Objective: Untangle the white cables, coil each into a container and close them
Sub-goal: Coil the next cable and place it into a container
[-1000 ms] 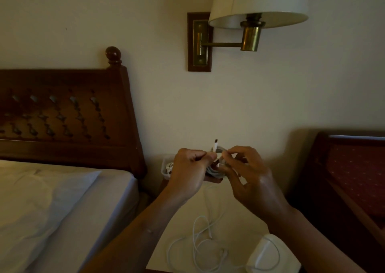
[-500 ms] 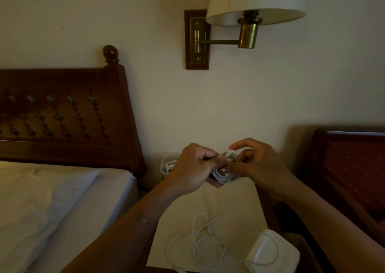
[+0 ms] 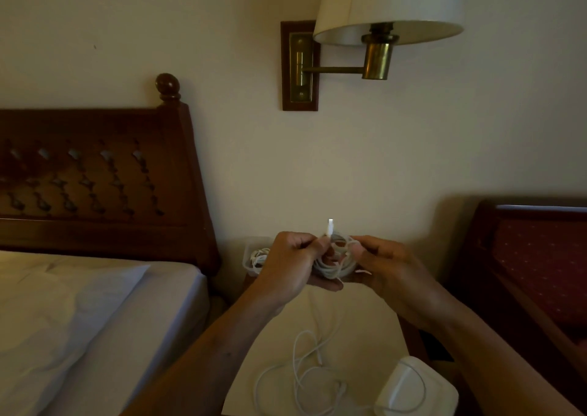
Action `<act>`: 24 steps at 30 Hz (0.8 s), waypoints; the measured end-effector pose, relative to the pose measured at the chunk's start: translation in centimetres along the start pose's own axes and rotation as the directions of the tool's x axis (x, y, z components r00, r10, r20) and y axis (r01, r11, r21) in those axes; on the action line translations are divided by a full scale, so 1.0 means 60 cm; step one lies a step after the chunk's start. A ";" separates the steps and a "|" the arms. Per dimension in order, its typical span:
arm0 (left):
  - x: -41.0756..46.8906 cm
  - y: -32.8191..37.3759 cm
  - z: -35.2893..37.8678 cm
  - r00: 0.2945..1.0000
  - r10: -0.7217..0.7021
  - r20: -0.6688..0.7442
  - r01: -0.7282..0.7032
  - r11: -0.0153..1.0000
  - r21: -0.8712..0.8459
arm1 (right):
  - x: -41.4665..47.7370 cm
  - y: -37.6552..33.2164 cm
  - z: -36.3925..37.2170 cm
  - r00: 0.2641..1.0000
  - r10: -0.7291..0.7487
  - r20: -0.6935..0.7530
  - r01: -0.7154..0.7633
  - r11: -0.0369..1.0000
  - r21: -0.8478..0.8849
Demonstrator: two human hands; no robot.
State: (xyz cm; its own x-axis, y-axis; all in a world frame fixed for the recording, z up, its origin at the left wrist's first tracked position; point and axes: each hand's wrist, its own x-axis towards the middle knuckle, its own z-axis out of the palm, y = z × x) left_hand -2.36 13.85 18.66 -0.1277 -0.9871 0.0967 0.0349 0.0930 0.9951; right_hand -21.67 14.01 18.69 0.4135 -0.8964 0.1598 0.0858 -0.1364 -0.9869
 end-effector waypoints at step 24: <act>-0.012 0.009 0.025 0.869 0.492 0.052 -0.455 0.754 0.474 | 0.001 0.018 -0.015 1.000 -0.025 -0.005 0.025 0.963 0.267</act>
State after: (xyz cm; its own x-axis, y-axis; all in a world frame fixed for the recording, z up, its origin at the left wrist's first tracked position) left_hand -3.77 14.78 19.16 -0.1458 -0.8053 0.5747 -0.3850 0.5813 0.7168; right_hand -22.37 13.47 17.63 0.4068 -0.8948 0.1840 0.3349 -0.0413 -0.9414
